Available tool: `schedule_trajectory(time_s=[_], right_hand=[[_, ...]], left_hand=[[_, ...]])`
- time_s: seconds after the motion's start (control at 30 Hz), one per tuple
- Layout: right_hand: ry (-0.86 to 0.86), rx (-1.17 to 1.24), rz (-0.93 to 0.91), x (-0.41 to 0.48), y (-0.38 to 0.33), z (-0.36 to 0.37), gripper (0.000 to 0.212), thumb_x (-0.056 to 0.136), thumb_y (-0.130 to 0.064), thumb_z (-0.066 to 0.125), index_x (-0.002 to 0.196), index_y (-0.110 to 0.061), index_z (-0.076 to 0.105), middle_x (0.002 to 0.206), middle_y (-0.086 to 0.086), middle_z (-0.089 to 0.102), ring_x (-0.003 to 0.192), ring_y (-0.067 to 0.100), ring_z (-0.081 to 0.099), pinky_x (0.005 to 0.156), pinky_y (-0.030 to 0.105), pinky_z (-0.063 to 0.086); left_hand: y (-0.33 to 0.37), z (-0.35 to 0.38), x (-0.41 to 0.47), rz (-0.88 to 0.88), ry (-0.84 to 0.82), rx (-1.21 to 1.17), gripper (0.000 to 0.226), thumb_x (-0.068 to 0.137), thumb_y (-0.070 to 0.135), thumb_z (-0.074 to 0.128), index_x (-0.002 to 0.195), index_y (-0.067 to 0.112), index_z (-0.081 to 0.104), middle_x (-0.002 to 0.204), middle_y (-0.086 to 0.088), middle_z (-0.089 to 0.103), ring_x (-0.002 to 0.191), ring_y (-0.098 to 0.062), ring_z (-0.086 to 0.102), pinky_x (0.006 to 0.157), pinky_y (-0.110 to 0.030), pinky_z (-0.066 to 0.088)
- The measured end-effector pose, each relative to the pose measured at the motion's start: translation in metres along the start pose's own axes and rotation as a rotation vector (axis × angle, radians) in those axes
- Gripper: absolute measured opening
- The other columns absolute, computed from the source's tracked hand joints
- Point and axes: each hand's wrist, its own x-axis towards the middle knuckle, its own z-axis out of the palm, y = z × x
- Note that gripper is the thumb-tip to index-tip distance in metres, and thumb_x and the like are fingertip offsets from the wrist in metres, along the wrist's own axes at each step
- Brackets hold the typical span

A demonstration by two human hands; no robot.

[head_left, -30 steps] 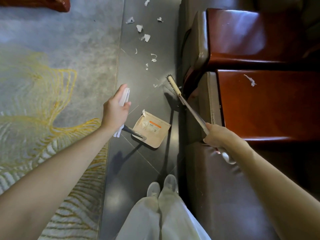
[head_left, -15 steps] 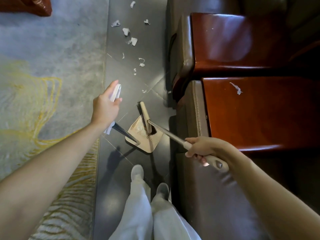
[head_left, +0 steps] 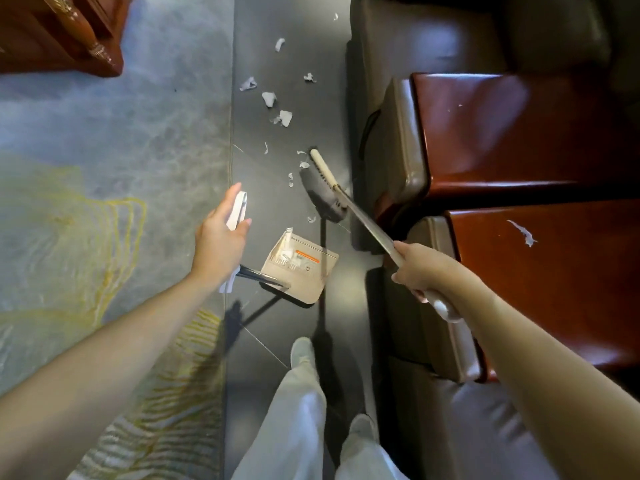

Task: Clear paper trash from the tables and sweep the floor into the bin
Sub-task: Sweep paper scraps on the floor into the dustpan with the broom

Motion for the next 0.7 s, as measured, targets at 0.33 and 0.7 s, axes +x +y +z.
schedule_trajectory(time_s=[0.33, 0.7], right_hand=[[-0.117, -0.048, 0.159, 0.064, -0.056, 0.016, 0.040, 0.091, -0.002, 0.050, 0.130, 0.000, 0.048, 0.119, 0.019, 0.061, 0.097, 0.032, 0.063, 0.070, 0.032, 0.050], [-0.215, 0.530, 0.202, 0.044, -0.057, -0.027, 0.066, 0.094, -0.003, 0.054, 0.151, -0.023, 0.026, 0.054, 0.005, 0.049, 0.032, 0.007, 0.040, 0.035, 0.018, 0.037]], left_hand=[[-0.021, -0.019, 0.078, 0.005, -0.097, -0.012, 0.059, 0.087, 0.006, 0.064, 0.137, 0.033, 0.049, 0.117, 0.014, 0.057, 0.104, -0.004, 0.052, 0.084, -0.004, 0.032], [-0.020, -0.012, 0.104, 0.009, -0.117, -0.022, 0.059, 0.088, 0.007, 0.061, 0.139, 0.033, 0.046, 0.127, -0.002, 0.060, 0.114, -0.019, 0.054, 0.085, -0.007, 0.030]])
